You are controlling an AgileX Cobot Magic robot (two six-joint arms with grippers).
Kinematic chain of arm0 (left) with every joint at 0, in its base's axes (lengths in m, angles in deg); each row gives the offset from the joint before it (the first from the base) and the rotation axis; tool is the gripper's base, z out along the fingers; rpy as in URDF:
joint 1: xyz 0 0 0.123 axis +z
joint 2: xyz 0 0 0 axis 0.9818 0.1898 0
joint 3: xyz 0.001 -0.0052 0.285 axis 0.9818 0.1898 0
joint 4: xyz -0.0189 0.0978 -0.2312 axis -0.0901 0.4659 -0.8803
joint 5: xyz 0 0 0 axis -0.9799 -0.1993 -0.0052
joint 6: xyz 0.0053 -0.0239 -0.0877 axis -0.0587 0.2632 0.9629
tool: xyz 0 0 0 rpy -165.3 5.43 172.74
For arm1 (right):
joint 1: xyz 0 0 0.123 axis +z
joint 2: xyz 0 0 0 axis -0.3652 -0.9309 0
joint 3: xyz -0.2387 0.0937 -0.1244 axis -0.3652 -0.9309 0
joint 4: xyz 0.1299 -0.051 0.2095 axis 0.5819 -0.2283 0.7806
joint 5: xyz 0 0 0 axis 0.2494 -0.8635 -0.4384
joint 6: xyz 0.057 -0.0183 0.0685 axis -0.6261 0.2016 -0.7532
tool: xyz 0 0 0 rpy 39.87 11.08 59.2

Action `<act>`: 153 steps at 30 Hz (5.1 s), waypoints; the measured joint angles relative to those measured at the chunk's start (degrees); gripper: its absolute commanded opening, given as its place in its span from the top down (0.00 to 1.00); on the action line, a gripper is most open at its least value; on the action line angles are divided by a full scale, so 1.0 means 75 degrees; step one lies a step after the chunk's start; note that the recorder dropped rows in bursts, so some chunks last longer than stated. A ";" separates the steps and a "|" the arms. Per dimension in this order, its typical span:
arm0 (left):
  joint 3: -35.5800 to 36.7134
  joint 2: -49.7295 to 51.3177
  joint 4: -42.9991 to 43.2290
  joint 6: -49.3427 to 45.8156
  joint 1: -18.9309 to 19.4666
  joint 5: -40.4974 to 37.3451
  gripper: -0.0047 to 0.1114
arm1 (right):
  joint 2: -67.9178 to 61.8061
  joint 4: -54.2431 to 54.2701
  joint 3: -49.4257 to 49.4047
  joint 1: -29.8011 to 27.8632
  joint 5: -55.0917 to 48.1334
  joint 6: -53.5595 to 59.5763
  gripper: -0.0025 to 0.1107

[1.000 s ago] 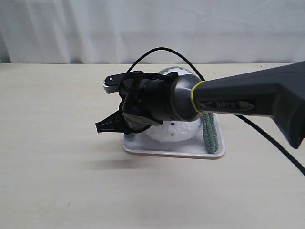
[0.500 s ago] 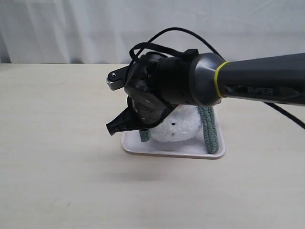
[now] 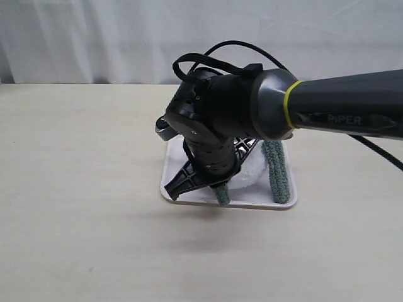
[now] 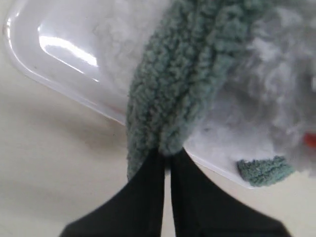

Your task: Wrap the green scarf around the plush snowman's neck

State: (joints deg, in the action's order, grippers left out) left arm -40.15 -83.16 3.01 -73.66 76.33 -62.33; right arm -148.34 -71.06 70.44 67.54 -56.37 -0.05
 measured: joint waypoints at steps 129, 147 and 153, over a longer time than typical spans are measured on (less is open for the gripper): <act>0.0000 0.0000 0.0000 0.0000 0.0000 0.0000 0.96 | -0.0843 0.2609 0.3198 -0.2550 -0.0057 0.3074 0.94; 0.0000 0.0000 0.0000 0.0000 0.0000 0.0000 0.96 | 0.2697 0.2690 0.0630 -0.2580 0.0601 0.3309 0.90; 0.0000 0.0000 0.0000 0.0000 0.0000 0.0000 0.96 | 0.4011 0.2717 -0.1664 -0.3160 0.0982 0.3130 0.59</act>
State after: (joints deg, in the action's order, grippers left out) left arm -40.15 -83.16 3.01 -73.66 76.33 -62.33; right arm -118.26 -50.68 57.96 43.84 -49.00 23.42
